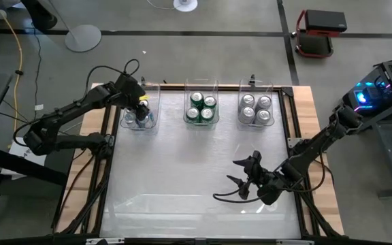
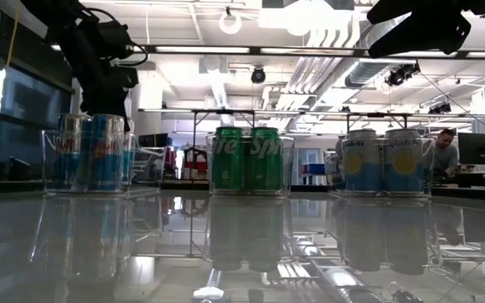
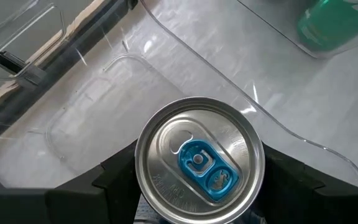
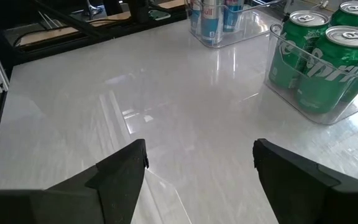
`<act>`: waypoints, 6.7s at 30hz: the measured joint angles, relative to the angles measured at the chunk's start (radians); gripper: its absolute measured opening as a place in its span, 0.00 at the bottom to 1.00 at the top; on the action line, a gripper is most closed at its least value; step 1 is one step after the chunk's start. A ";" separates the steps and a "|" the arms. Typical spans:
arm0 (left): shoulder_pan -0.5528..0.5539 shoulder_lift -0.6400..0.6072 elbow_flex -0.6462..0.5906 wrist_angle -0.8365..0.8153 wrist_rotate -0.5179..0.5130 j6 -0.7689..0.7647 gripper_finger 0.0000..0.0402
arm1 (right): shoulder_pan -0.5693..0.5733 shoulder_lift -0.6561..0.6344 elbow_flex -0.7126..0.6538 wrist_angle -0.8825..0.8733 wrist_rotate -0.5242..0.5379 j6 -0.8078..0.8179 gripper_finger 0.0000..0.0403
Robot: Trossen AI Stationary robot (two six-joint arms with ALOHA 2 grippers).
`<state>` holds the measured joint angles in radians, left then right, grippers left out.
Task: Sort soda cans
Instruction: Put the blue can into the left transparent bin, then return to Home Position
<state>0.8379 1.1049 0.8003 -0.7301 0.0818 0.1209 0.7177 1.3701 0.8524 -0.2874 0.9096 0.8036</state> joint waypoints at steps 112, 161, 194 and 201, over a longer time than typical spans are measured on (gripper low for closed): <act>-0.737 -1.096 -0.788 0.743 -0.141 -0.193 0.00 | -0.528 -1.186 -0.843 0.581 -0.692 -0.714 0.00; -0.872 -1.101 -0.787 0.749 -0.156 -0.197 0.00 | -0.463 -1.364 -0.843 0.351 -0.586 -0.662 0.00; -0.871 -1.101 -0.788 0.749 -0.156 -0.196 0.00 | -0.517 -1.357 -0.843 0.302 -0.899 -0.698 0.00; -0.871 -1.101 -0.788 0.749 -0.156 -0.196 0.00 | -0.517 -1.357 -0.843 0.301 -0.899 -0.698 0.00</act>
<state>-0.0334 0.0036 0.0128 0.0190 -0.0742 -0.0753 0.2008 0.0135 0.0097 0.0139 0.0109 0.1051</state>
